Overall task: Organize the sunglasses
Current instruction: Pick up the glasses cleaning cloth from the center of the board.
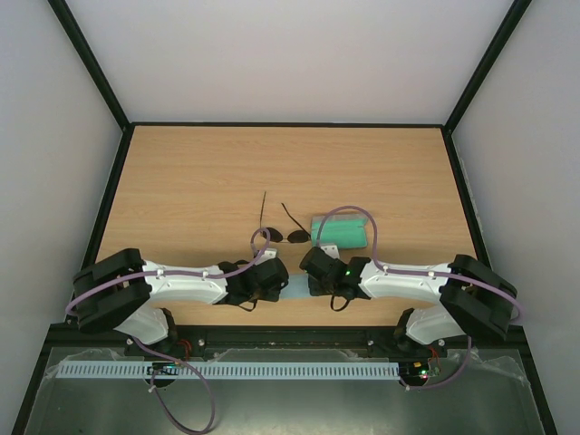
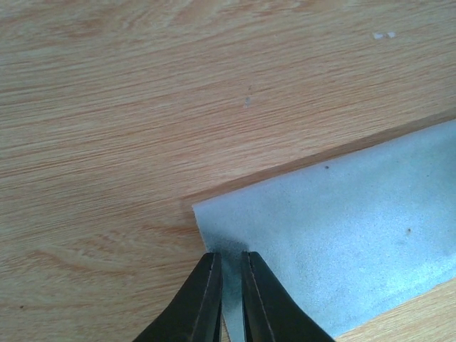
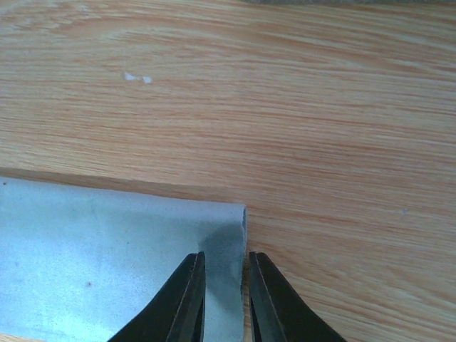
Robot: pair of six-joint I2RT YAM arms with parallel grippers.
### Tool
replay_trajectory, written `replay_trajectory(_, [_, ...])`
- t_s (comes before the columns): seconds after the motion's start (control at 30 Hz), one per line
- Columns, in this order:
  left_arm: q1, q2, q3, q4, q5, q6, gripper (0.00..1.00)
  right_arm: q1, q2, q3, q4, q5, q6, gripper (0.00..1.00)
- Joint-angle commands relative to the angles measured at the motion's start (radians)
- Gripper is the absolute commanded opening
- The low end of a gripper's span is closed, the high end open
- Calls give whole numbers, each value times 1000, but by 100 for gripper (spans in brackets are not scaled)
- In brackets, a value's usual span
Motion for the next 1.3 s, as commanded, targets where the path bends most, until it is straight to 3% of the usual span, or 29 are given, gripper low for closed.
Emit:
replay_trajectory(0.0, [0,9,-27,-12,6,-10,12,-3,4,-15,-47,2,10,19])
replay_trajectory(0.17, [-1,10,-29,-7,8,-10,12,-1,19,-21,-49,-3,18,18])
replay_trajectory(0.4, [-1,18,-28,2,13,-6,12,1,37,-28,-28,-13,24,6])
replay_trajectory(0.53, [-2,22,-31,19,15,-6,6,1,38,-24,-25,-11,23,2])
replay_trajectory(1.27, [51,-50,19,30,25,44,2,-12,-20,57,-101,63,-8,1])
